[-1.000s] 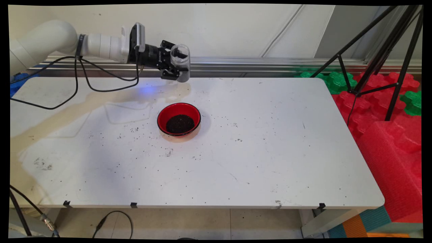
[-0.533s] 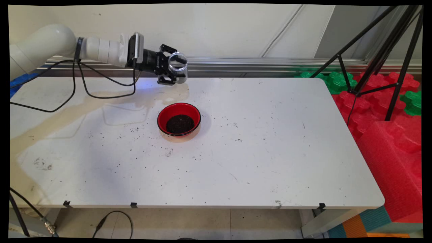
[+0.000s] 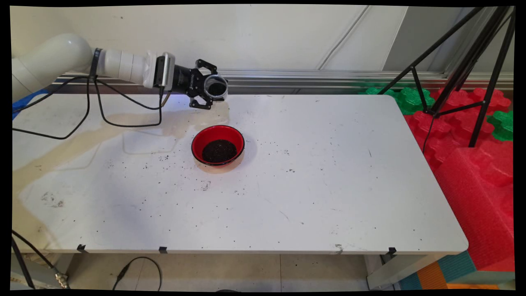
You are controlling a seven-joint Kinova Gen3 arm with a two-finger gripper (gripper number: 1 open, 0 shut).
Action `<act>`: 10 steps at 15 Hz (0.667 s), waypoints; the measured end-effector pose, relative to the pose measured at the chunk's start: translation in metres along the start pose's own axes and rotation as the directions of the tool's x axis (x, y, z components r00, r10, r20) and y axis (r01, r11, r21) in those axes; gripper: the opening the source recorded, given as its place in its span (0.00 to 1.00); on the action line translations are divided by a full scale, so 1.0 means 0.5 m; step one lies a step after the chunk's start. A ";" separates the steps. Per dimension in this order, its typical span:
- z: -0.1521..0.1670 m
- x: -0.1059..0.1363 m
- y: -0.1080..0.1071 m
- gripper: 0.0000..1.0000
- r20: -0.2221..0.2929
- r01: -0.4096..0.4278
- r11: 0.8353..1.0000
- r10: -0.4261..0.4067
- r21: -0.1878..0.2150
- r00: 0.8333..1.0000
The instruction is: Pour the black seasoning powder in the red bowl
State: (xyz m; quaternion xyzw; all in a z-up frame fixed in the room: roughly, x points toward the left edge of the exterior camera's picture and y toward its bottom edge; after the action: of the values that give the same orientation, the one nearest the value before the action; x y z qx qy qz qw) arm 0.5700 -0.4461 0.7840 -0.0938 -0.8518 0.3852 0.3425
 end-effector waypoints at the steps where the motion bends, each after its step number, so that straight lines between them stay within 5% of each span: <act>1: 0.000 0.000 0.002 0.00 0.001 -0.017 1.000 0.017 -0.002 1.000; 10: 0.003 0.010 0.022 0.00 0.003 -0.214 0.977 0.214 -0.021 0.977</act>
State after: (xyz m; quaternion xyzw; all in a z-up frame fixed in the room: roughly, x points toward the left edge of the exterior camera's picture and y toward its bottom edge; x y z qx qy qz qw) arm 0.5642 -0.4373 0.7779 -0.1875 -0.8415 0.4114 0.2959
